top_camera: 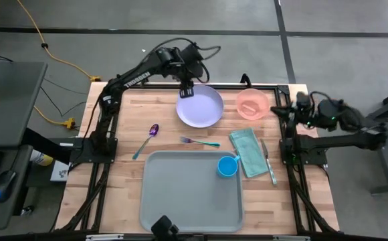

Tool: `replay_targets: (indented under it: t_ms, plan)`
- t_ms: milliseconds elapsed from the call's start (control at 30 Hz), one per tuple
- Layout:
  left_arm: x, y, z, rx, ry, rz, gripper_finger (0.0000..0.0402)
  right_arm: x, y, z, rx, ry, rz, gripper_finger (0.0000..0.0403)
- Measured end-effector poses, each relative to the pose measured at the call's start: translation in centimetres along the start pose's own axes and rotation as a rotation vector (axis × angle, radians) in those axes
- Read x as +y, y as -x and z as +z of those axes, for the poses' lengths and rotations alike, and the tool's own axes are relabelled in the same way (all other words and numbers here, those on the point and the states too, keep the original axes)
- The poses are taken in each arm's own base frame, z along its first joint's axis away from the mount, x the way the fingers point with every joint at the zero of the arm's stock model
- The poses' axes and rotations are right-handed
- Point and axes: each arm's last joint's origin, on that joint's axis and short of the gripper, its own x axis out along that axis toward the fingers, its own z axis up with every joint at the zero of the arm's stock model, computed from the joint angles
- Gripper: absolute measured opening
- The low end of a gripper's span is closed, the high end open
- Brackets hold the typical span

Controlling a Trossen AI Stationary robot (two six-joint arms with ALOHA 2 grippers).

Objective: Set up tray
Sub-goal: Put the violet plate on the gray serving tray to the bottom left of the blue mug

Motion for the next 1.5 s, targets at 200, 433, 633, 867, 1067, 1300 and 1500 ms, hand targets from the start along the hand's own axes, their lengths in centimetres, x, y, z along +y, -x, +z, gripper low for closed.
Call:
replay_targets:
  t_ms: [200,433,633,867,1067,1300,1500]
  plan:
    - [2.5,3.0,-1.7,-0.068,0.015,0.002,0.0211,2.0,-1.5,5.2,0.079,0.116,-0.121,0.0040]
    - [4.9,5.7,-3.9,-0.162,0.015,-0.056,0.0211,2.6,-7.0,7.7,0.257,0.081,0.006,0.0098]
    - [5.7,7.2,-5.7,-0.214,-0.038,-0.179,0.0211,0.9,-13.4,7.3,0.396,0.043,0.115,0.0123]
    - [6.1,8.7,-7.5,-0.333,-0.121,-0.367,0.0211,0.4,-20.0,7.4,0.572,0.114,0.168,0.0124]
    - [5.7,9.7,-9.5,-0.414,-0.150,-0.438,0.0211,0.5,-24.9,8.8,0.735,0.202,0.149,0.0125]
    - [2.8,8.3,-13.9,-0.534,-0.098,-0.504,0.0211,0.4,-29.9,8.5,0.904,0.262,0.080,0.0125]
    - [-1.4,6.6,-18.4,-0.614,0.008,-0.479,0.0211,1.5,-33.5,5.1,1.024,0.263,0.127,0.0129]
